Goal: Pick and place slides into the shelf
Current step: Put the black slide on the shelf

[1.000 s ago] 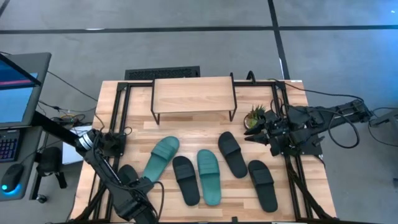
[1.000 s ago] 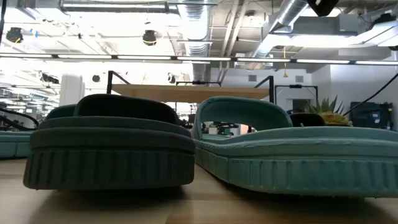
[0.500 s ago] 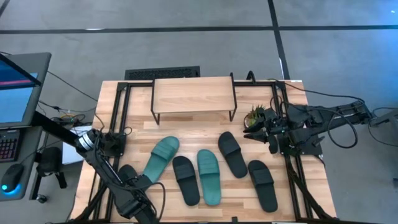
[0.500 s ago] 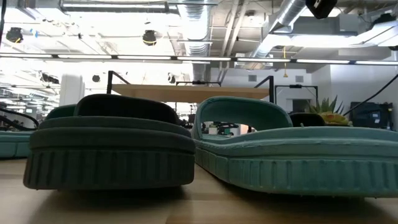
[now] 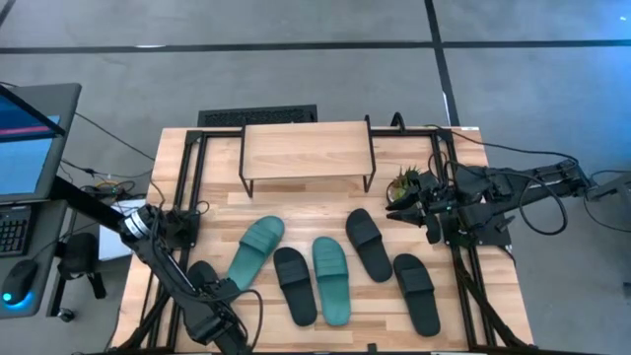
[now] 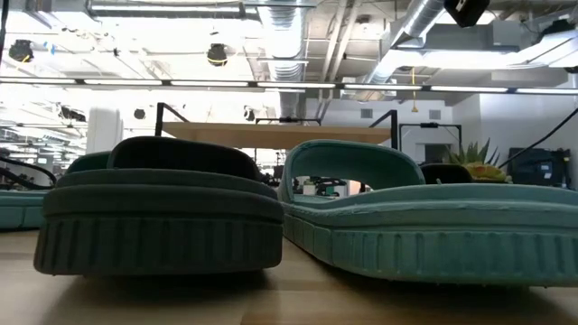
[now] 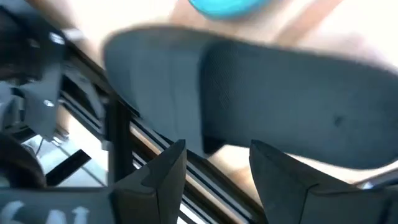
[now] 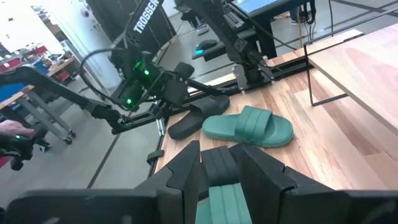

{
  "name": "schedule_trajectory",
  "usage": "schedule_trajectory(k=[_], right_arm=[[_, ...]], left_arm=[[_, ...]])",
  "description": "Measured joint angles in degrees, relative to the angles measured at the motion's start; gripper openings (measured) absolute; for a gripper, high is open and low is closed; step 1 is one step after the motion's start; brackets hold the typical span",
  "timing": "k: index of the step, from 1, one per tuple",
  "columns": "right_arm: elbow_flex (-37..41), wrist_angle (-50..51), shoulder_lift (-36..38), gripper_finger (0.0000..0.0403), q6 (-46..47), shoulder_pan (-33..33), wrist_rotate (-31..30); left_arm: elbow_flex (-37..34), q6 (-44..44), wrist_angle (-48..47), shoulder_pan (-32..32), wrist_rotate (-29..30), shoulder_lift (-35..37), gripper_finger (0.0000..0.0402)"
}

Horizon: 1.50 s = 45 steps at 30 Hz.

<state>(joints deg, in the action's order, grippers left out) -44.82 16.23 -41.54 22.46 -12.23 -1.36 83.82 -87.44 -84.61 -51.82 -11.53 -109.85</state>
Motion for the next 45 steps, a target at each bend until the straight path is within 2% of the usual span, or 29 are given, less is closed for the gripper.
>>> schedule_trajectory(k=[5, 13, 19, 45], right_arm=[[0.0, 0.0, 0.0, 0.0098, 0.0, 0.0, 0.0], [0.0, 0.0, 0.0, 0.0098, 0.0, 0.0, 0.0], [0.0, 0.0, -0.1, 0.0098, 0.0, 0.0, 0.0], [0.0, 0.0, -0.1, 0.0098, 0.0, 0.0, 0.0]], left_arm=[[-1.6, 0.0, 0.5, -0.2, -1.0, 0.0, 0.0163], [-1.6, -0.2, -3.4, -0.4, 1.8, 0.0, 0.0162], [-1.6, 0.9, -1.9, -0.4, 3.2, 0.0, 0.0162], [-1.6, -0.1, 0.1, -1.9, 1.3, 0.0, 0.0162]])
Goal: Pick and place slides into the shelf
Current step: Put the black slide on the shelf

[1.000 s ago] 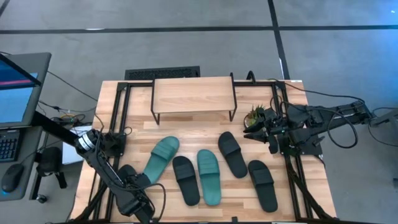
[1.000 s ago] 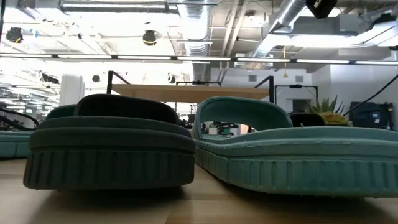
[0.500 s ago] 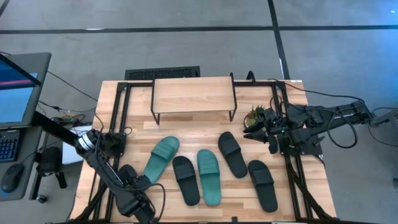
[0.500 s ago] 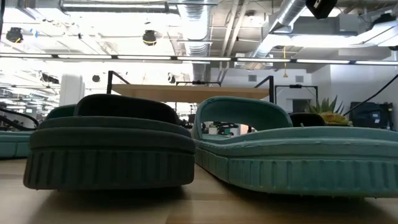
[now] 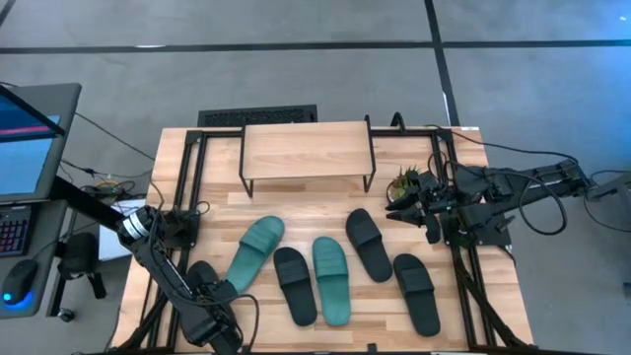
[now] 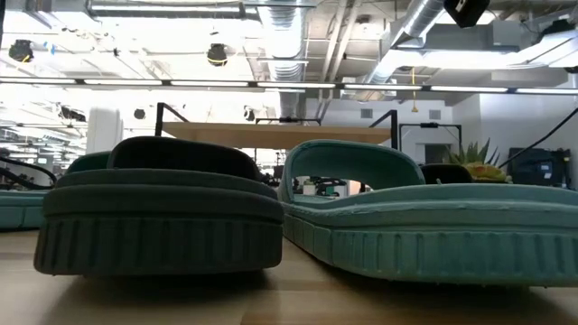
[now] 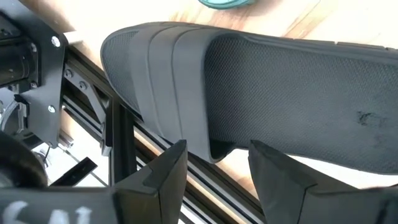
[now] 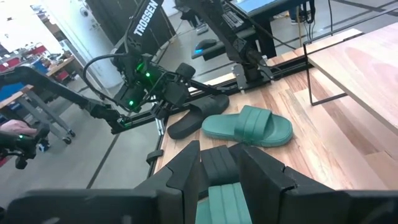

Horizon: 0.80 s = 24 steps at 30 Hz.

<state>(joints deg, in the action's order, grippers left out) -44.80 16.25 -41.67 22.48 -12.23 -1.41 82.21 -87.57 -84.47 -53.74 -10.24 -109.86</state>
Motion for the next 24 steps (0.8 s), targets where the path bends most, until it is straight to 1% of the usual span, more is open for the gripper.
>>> schedule_trajectory(k=[10, 15, 24], right_arm=[[0.0, 0.0, 0.0, 0.0098, 0.0, 0.0, 0.0], [0.0, 0.0, 0.0, 0.0098, 0.0, 0.0, 0.0], [0.0, 0.0, 0.0, 0.0098, 0.5, 0.1, 0.0]], left_arm=[[-0.3, 0.0, 0.1, -0.3, 0.0, 0.0, 0.0162], [-1.7, 0.6, 1.5, -0.5, -2.6, -1.2, 0.0162], [-2.0, 0.0, 0.5, -0.5, -0.9, -1.9, 0.0162]])
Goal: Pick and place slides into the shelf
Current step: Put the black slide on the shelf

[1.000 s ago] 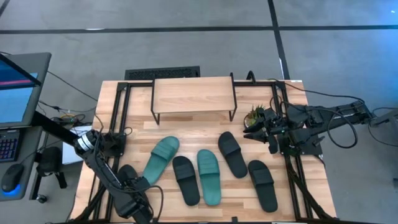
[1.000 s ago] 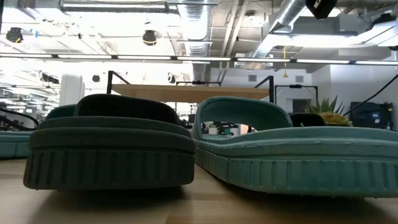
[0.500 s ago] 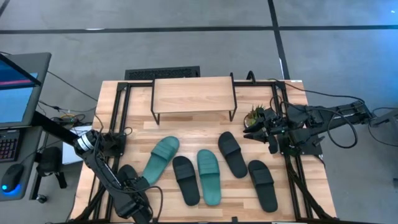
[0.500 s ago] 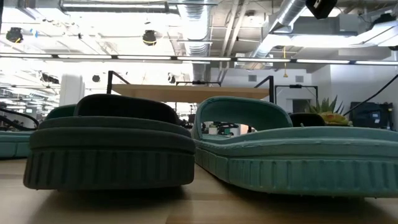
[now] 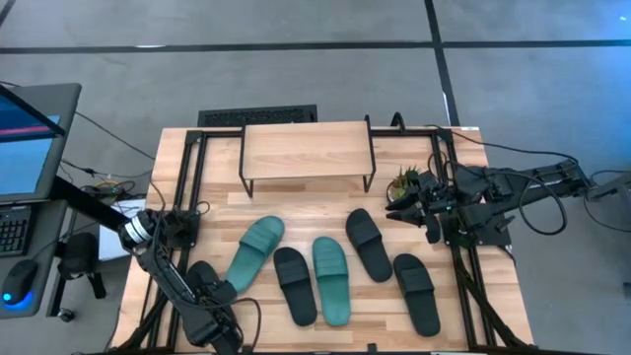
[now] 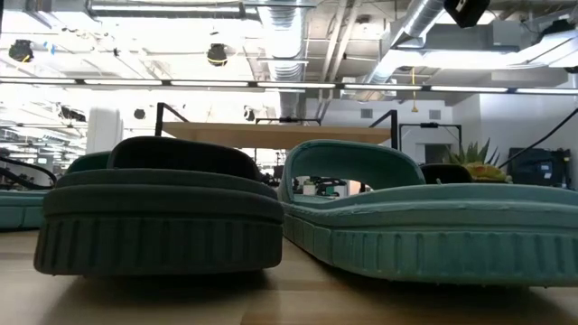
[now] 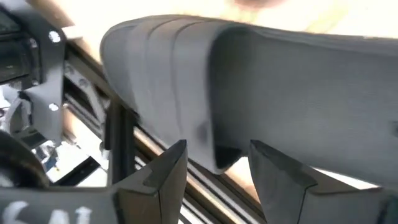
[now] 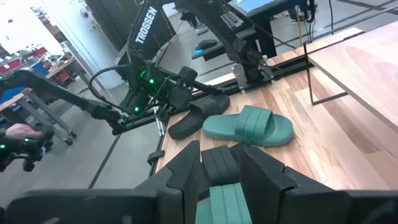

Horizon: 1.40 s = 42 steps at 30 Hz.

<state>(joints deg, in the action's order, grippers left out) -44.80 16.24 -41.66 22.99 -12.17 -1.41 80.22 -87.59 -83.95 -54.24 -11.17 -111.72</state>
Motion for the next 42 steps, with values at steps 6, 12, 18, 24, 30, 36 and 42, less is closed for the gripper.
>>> schedule_trajectory(k=[6, 12, 18, 24, 30, 36, 42], right_arm=[[0.0, 0.0, 0.0, 0.0098, 0.0, 0.9, 0.0], [0.0, 0.0, 0.0, 0.0098, 0.0, 1.1, 0.0], [0.0, 0.0, 0.0, 0.0098, -0.3, 1.1, 0.0], [0.0, 0.0, 0.0, 0.0098, -0.4, 1.1, 0.0], [0.0, 0.0, 0.0, 0.0098, -0.7, 1.1, 0.0], [0.0, 0.0, 0.0, 0.0098, -0.9, 1.1, 0.0], [0.0, 0.0, 0.0, 0.0098, -0.6, 1.1, 0.0]], left_arm=[[-1.5, 0.0, -0.5, 0.0, -1.0, 0.0, 0.0162], [-1.8, 0.5, -0.6, 0.0, -0.3, 0.0, 0.0162], [-1.8, 0.2, -1.0, -0.2, 1.0, 0.0, 0.0162], [-1.8, 0.3, -1.1, -0.2, 2.2, 0.0, 0.0162], [-1.8, 0.2, -1.0, -0.2, 2.9, 0.0, 0.0162], [-3.4, 0.1, 0.8, -0.2, 1.7, 0.0, 0.0162], [-3.9, 0.0, -0.2, -0.1, 1.4, 0.0, 0.0162]])
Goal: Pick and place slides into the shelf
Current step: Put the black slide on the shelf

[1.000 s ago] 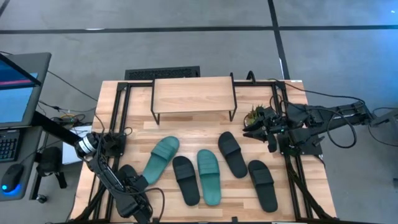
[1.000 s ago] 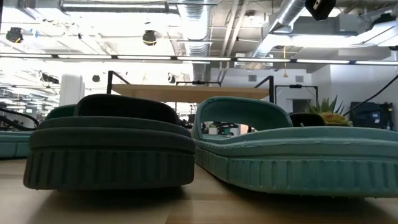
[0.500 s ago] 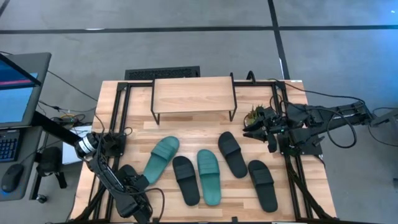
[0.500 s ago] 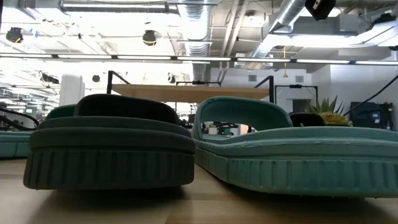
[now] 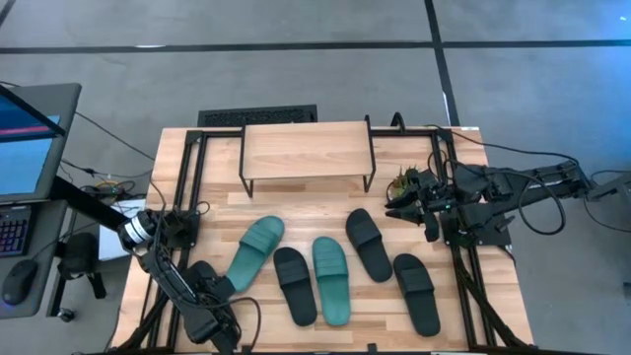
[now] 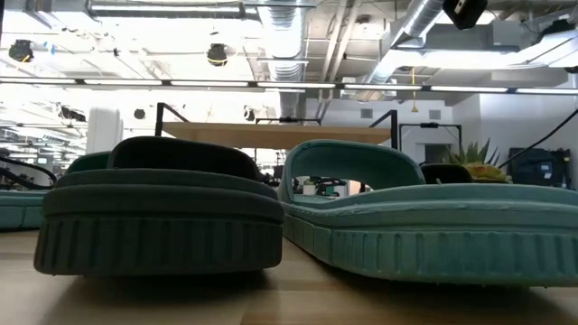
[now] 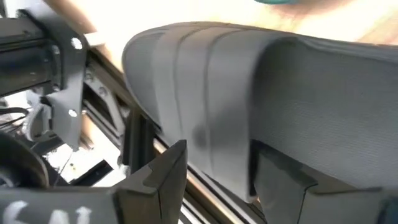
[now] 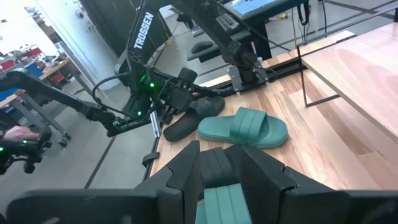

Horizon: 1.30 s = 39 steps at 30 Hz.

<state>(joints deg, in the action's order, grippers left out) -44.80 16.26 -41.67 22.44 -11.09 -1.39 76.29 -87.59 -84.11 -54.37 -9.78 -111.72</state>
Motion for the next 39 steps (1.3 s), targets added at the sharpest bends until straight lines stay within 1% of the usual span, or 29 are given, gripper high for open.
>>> schedule_trajectory(k=[3, 6, 8, 12, 13, 23, 37, 39], right_arm=[[0.0, 0.0, 0.0, 0.0098, 0.0, 0.0, 0.0], [0.0, 0.0, 0.0, 0.0098, 0.0, 0.0, 0.0], [0.0, 0.0, 0.0, 0.0098, 0.0, 0.0, 0.0], [0.0, 0.0, 0.0, 0.0098, 0.0, 0.0, 0.0], [0.0, 0.0, 0.0, 0.0098, 0.0, 0.0, -0.1], [0.0, 0.0, 0.0, 0.0098, -0.5, 0.0, -0.2], [0.0, 0.0, 0.0, 0.0098, -2.2, 0.0, -0.2], [0.0, 0.0, 0.0, 0.0098, -2.9, 0.0, -0.2]], left_arm=[[0.0, 0.0, -0.4, 0.0, 0.2, 0.0, 0.0160], [0.0, 0.0, -0.8, 0.0, 0.2, 0.0, 0.0137], [0.0, 0.0, -0.6, 0.0, 0.4, 0.0, 0.0106], [0.0, 0.1, -0.6, 0.0, 1.0, 0.0, 0.0023], [0.0, 0.1, -0.7, 0.0, 1.1, 0.0, 0.0013], [0.8, 0.6, -6.1, 0.0, 0.0, 0.0, 0.0003], [4.2, 0.3, -6.0, 0.6, 0.3, 0.3, 0.0001], [4.8, 0.5, -5.9, 0.8, 1.2, 0.3, 0.0001]])
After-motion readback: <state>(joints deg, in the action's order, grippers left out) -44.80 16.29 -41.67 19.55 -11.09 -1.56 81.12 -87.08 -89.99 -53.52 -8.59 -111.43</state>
